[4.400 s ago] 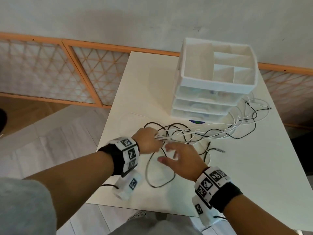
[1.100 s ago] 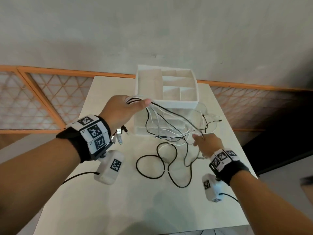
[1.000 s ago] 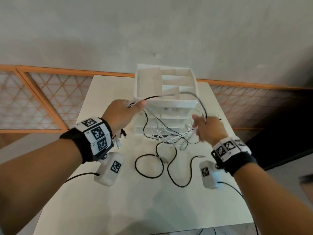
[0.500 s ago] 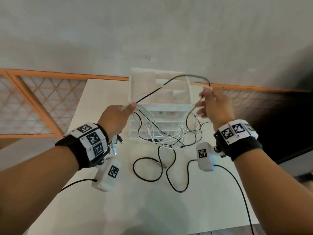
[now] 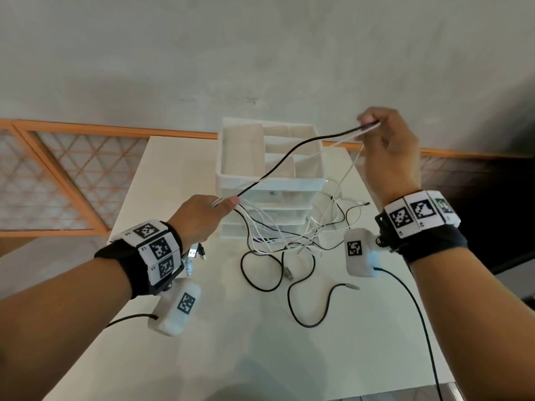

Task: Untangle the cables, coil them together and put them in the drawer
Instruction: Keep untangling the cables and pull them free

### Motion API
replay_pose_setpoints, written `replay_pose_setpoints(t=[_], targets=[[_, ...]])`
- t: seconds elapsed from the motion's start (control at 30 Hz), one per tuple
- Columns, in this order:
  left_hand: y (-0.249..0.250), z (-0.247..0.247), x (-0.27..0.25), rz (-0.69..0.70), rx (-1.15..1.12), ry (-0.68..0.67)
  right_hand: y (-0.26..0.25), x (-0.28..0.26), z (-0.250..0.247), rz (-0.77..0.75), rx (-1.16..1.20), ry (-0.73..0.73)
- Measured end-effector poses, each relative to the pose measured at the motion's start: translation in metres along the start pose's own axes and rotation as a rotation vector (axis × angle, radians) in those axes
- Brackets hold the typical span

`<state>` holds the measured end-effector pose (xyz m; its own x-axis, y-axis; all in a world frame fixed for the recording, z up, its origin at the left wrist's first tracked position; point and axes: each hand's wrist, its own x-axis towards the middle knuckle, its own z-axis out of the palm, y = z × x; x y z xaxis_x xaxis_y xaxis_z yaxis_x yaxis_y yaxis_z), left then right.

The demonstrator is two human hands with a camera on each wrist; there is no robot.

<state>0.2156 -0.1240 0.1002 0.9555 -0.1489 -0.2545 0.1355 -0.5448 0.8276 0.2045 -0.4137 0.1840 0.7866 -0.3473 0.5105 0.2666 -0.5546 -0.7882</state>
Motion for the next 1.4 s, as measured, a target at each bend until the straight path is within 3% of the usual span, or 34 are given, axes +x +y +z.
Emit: replay_pose_setpoints(t=[0.1,0.2,0.4,0.47,0.53,0.7,0.8,0.9,1.0,1.07,1.17,1.27,1.33,1.4], targets=[[0.004,0.003,-0.001,0.009,0.013,0.001,-0.012,0.013,-0.004,-0.09,0.013,-0.008],[0.006,0.0,-0.001,0.003,-0.004,0.057,-0.006,0.021,-0.008,-0.01,-0.085,-0.068],[-0.009,-0.007,0.003,-0.081,0.069,0.223,0.042,0.026,-0.015,0.417,-0.365,-0.14],[-0.015,-0.004,0.001,-0.088,0.101,0.22,0.064,0.02,-0.014,0.683,-0.268,-0.155],[-0.017,0.002,-0.001,-0.085,0.128,0.176,0.07,0.018,-0.01,0.795,-0.126,-0.138],[-0.007,0.01,-0.004,-0.092,0.146,0.025,0.044,0.036,-0.003,0.534,0.113,-0.145],[0.003,0.007,-0.007,-0.041,0.056,-0.035,0.051,0.033,-0.007,0.474,0.108,-0.155],[0.009,0.0,-0.01,-0.025,-0.134,-0.045,0.085,0.006,-0.013,0.638,-0.07,-0.344],[0.009,-0.002,-0.011,0.003,-0.217,0.006,0.122,-0.031,-0.019,0.78,-0.512,-0.656],[0.009,-0.001,-0.01,0.059,-0.145,0.048,0.125,-0.041,-0.017,0.695,-0.635,-0.609],[0.02,0.006,-0.014,0.141,0.03,0.051,0.088,-0.049,-0.006,0.484,-0.391,-0.522],[0.042,0.018,-0.024,0.238,0.11,0.008,0.02,-0.071,0.022,0.343,-0.045,-0.771],[0.058,0.025,-0.032,0.339,0.126,0.004,0.014,-0.089,0.045,0.256,-0.09,-0.892],[0.067,0.024,-0.039,0.429,0.091,-0.014,0.028,-0.094,0.055,0.235,-0.287,-0.909]])
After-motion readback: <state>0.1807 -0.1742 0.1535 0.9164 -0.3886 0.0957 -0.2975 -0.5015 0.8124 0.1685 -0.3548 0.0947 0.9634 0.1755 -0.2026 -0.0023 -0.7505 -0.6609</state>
